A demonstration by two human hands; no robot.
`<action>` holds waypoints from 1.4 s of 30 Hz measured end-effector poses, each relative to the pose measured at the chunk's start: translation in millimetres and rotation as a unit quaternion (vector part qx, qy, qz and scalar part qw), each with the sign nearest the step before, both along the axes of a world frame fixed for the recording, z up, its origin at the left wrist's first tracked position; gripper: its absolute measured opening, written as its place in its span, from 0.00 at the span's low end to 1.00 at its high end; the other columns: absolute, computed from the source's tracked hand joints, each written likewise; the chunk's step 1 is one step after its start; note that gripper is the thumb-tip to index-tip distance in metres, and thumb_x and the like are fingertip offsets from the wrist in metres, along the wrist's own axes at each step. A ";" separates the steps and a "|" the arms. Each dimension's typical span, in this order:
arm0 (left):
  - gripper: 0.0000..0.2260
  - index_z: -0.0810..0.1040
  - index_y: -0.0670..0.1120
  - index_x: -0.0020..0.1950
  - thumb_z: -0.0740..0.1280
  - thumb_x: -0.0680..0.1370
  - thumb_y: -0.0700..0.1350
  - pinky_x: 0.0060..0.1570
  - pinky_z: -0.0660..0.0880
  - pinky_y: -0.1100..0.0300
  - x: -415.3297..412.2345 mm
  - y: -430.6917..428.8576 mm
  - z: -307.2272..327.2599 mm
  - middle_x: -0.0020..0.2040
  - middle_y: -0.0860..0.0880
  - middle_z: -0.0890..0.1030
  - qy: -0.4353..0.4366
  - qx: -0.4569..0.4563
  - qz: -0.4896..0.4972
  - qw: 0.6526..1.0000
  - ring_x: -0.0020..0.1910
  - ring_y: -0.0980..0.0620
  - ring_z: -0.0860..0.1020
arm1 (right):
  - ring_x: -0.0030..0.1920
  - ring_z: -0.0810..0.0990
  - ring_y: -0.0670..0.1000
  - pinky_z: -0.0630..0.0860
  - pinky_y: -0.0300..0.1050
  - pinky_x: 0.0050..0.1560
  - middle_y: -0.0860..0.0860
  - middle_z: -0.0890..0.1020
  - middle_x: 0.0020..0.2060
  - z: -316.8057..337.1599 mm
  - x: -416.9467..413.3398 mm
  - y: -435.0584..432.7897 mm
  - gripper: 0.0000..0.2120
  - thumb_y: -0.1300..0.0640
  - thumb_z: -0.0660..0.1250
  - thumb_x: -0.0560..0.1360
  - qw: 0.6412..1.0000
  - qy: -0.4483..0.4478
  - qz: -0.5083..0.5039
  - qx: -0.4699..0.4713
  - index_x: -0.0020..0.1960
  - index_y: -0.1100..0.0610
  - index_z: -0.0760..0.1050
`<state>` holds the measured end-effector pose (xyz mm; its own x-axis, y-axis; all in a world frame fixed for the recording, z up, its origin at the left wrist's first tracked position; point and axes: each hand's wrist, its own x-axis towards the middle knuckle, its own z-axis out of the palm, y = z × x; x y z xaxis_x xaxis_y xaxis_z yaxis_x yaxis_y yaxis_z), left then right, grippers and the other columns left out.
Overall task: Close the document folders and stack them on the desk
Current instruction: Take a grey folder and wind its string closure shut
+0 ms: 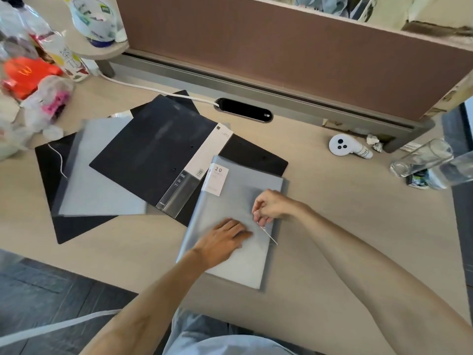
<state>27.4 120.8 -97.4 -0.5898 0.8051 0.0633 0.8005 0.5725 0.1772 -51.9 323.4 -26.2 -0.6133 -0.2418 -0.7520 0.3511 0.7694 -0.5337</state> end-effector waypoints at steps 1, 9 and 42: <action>0.23 0.74 0.51 0.67 0.71 0.72 0.50 0.65 0.68 0.55 -1.0 1.0 1.2 0.55 0.50 0.78 -0.008 -0.008 0.001 1.000 0.57 0.49 0.73 | 0.34 0.83 0.51 0.77 0.39 0.35 0.57 0.84 0.41 -0.4 -0.9 -1.0 0.03 0.67 0.66 0.75 1.000 0.000 0.002 0.003 0.44 0.60 0.76; 0.29 0.68 0.52 0.72 0.70 0.72 0.52 0.61 0.74 0.50 1.1 12.5 3.7 0.52 0.50 0.79 -0.036 -0.037 0.014 0.999 0.55 0.46 0.72 | 0.35 0.82 0.52 0.79 0.44 0.41 0.55 0.85 0.40 -0.9 6.0 -4.0 0.10 0.67 0.59 0.71 0.999 0.046 0.001 0.008 0.46 0.56 0.75; 0.23 0.71 0.49 0.70 0.58 0.75 0.49 0.58 0.76 0.47 -1.1 20.6 -5.9 0.45 0.50 0.81 -0.014 0.014 0.034 0.999 0.46 0.46 0.79 | 0.44 0.78 0.57 0.73 0.49 0.35 0.54 0.79 0.37 -22.7 -6.4 30.0 0.04 0.60 0.72 0.70 0.841 0.406 0.349 0.074 0.39 0.58 0.78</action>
